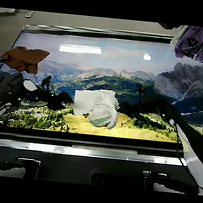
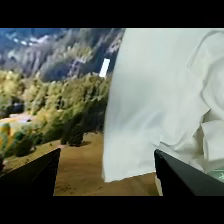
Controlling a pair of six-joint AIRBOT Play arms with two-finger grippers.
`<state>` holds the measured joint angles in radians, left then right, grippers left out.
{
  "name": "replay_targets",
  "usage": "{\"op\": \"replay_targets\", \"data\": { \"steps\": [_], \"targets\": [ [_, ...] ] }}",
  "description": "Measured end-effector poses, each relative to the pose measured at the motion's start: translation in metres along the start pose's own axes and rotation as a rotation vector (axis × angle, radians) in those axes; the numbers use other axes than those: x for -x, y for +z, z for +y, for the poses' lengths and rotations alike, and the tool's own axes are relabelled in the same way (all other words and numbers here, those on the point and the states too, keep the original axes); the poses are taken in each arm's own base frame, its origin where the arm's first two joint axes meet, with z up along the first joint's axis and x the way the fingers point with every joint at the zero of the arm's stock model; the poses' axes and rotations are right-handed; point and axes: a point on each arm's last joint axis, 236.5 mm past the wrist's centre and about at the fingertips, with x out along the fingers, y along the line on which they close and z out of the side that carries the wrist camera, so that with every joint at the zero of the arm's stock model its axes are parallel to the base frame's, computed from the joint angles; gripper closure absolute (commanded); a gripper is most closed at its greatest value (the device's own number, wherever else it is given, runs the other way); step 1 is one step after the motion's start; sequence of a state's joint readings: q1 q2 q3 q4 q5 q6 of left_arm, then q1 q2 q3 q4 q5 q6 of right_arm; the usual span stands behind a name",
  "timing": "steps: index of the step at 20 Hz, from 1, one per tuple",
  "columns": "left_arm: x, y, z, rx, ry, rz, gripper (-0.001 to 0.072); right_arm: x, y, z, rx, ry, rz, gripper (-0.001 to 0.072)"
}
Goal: Fold the clothes and pants, and hang the long-sleeved shirts on hangers.
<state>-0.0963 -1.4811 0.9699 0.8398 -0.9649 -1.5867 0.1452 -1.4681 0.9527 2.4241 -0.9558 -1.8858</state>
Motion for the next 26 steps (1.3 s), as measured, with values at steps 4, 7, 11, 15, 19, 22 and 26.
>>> {"op": "replay_targets", "data": {
  "steps": [4,7,11,15,19,22,26],
  "targets": [
    [-0.032,-0.019,-0.011,0.008,-0.036,0.074,0.0116,0.003,-0.009,0.005,0.020,0.011,0.034,0.0677],
    [-0.045,-0.028,-0.008,0.002,-0.021,0.103,0.0690,0.005,-0.015,0.008,0.026,0.019,0.058,0.0677],
    [-0.043,-0.017,-0.018,-0.039,-0.036,0.080,0.0695,0.016,-0.012,0.015,0.066,0.016,0.037,0.0679],
    [0.013,0.034,-0.067,-0.193,-0.089,-0.060,0.0696,0.070,0.033,0.028,0.212,-0.123,-0.120,0.0678],
    [0.146,0.094,-0.128,-0.407,-0.058,-0.358,0.0696,0.191,0.097,0.084,0.407,-0.284,-0.444,0.0678],
    [0.269,0.096,-0.171,-0.545,-0.014,-0.622,0.0695,0.301,0.105,0.144,0.530,-0.344,-0.712,0.0677],
    [0.395,0.039,-0.207,-0.666,0.002,-0.893,0.0695,0.411,0.054,0.201,0.628,-0.362,-0.959,0.0677]
  ]
}}
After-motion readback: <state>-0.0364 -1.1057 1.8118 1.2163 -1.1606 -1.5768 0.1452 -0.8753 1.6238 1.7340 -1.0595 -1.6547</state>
